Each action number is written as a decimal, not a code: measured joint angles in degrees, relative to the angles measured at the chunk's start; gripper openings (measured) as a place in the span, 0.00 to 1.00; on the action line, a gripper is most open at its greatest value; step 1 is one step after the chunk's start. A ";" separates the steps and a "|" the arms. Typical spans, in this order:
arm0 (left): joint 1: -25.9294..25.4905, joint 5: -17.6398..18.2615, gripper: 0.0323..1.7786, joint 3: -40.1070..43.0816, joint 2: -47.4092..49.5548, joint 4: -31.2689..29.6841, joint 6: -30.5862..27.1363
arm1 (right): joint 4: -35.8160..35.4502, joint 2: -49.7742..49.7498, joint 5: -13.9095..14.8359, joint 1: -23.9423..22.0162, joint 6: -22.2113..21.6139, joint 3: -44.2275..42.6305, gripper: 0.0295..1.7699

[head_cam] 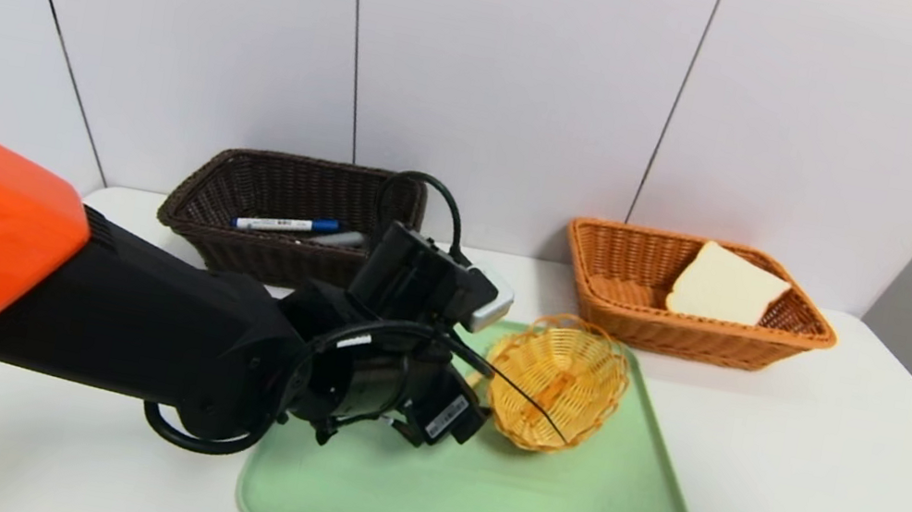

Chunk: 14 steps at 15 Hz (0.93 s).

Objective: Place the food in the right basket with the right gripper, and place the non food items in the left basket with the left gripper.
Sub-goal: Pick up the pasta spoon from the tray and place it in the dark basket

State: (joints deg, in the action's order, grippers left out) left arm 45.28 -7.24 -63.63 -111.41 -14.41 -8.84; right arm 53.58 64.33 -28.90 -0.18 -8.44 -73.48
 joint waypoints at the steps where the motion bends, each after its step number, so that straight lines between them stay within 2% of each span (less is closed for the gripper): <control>1: 0.50 -0.02 0.95 -0.22 0.00 0.02 0.11 | 0.00 -0.05 -0.04 0.00 -0.55 0.04 0.96; 14: 0.41 -0.06 0.95 -0.96 -1.55 0.02 -0.09 | -0.24 -0.09 0.07 0.00 -1.29 0.77 0.96</control>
State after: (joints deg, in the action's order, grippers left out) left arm 45.69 -7.30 -64.60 -112.96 -14.38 -8.92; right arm 53.33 64.24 -28.83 -0.18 -9.73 -72.72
